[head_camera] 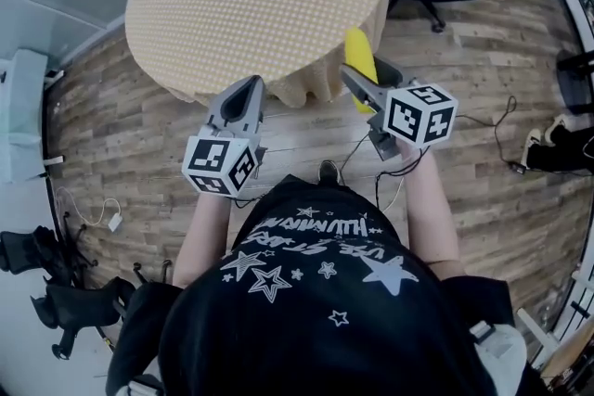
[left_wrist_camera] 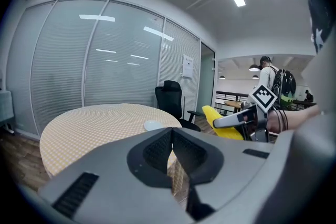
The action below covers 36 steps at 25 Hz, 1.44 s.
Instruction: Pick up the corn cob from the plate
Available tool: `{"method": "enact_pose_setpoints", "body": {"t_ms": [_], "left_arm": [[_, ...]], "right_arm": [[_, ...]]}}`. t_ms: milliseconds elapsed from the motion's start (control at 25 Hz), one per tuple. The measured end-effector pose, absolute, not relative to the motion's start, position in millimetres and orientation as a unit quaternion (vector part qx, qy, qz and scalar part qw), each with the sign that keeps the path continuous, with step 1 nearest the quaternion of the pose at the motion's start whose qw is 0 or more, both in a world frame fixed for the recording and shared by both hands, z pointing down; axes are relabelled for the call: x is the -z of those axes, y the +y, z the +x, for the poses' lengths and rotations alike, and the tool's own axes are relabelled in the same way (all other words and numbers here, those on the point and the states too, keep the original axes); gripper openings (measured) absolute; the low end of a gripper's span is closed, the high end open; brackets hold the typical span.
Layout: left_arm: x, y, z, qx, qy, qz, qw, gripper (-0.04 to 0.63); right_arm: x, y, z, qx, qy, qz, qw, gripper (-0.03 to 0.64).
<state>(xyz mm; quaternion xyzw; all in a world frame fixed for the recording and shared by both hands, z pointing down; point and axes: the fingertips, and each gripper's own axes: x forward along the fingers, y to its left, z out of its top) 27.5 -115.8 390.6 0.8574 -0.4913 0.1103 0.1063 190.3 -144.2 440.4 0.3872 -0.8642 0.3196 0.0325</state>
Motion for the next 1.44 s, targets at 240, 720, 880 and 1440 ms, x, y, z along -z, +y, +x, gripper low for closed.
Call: {"method": "enact_pose_setpoints", "body": {"t_ms": [240, 720, 880, 1440], "left_arm": [[-401, -110, 13, -0.110, -0.499, 0.854, 0.101, 0.006], [-389, -64, -42, -0.087, -0.504, 0.853, 0.104, 0.006], [-383, -44, -54, -0.080, -0.497, 0.858, 0.099, 0.006], [-376, 47, -83, -0.068, -0.464, 0.878, 0.098, 0.007]], "right_arm": [[-446, -143, 181, -0.306, -0.866, 0.391, 0.054, 0.258], [-415, -111, 134, -0.268, -0.870, 0.410, 0.059, 0.258], [-410, -86, 119, -0.262, -0.871, 0.412, 0.058, 0.258], [-396, 18, 83, -0.245, -0.866, 0.431, 0.064, 0.258]]}}
